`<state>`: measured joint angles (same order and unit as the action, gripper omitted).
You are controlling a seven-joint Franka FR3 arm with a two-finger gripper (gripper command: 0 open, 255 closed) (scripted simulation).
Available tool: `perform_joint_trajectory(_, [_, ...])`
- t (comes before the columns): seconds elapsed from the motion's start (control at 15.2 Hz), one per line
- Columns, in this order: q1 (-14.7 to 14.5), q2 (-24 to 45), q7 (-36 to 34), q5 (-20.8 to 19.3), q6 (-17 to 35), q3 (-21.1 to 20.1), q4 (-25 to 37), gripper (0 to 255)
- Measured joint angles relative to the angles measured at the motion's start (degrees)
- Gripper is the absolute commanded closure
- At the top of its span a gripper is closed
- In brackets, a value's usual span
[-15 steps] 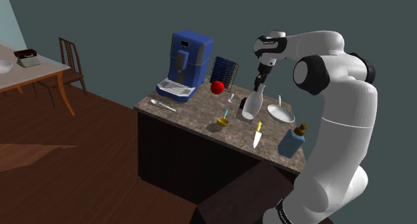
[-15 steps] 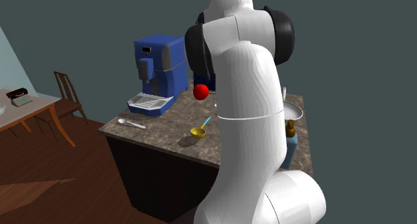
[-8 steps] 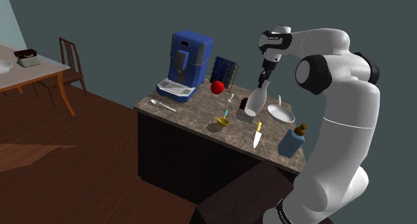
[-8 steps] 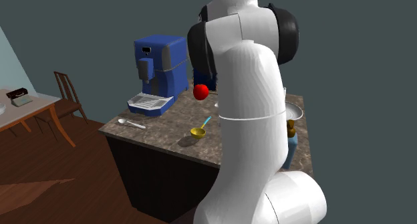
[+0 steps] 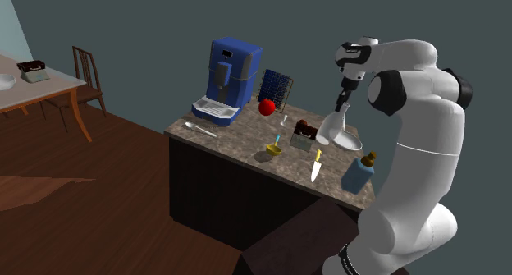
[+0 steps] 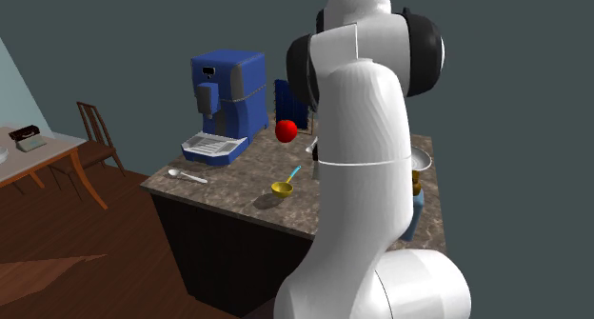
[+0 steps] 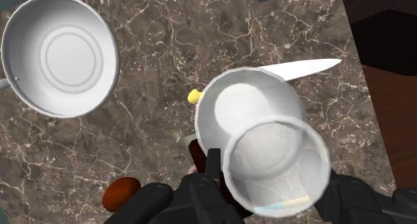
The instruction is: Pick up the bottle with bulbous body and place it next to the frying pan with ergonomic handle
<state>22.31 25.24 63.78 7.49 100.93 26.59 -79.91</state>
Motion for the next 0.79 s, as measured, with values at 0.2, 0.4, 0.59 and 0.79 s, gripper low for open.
perform_joint_trajectory(0.2, [3.2, 1.7, 3.6, 0.9, -0.7, 0.7, 2.4, 255])
perform_joint_trajectory(0.4, [6.5, 3.4, 7.2, 1.7, -1.3, 1.3, 4.6, 255])
perform_joint_trajectory(0.59, [10.0, 5.3, 10.7, 2.7, -1.7, 1.8, 6.9, 255])
perform_joint_trajectory(0.79, [14.1, 8.6, 14.1, 4.1, -3.3, 2.0, 11.8, 255])
